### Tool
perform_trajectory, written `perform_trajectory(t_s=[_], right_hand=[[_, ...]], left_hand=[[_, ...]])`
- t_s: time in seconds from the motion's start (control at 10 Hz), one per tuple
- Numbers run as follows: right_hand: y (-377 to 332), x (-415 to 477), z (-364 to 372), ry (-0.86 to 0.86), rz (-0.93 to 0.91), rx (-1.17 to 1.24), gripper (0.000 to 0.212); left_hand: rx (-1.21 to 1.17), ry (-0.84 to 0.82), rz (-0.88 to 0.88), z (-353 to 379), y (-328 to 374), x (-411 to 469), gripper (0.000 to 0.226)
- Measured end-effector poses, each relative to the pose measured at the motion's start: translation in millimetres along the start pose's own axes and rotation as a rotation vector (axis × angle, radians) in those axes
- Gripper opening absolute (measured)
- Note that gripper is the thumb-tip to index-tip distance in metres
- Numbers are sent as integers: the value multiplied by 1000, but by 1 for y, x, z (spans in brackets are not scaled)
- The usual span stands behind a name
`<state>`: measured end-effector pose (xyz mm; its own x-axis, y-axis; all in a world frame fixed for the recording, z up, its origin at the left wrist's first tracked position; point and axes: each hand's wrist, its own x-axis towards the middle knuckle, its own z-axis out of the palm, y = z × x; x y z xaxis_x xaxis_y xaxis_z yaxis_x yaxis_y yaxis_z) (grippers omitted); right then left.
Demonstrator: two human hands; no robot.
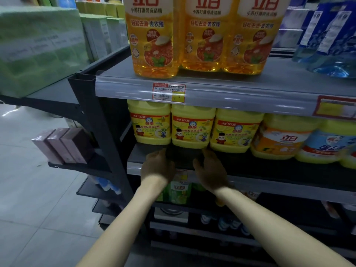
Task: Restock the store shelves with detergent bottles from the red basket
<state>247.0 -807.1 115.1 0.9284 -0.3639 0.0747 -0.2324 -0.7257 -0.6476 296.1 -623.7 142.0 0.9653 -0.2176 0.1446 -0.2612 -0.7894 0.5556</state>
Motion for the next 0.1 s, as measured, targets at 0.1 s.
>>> perform_trajectory(t_s=[0.1], right_hand=[[12, -20, -19, -59, -49, -177, 58]], left_hand=[[67, -78, 31, 2, 24, -26, 45]])
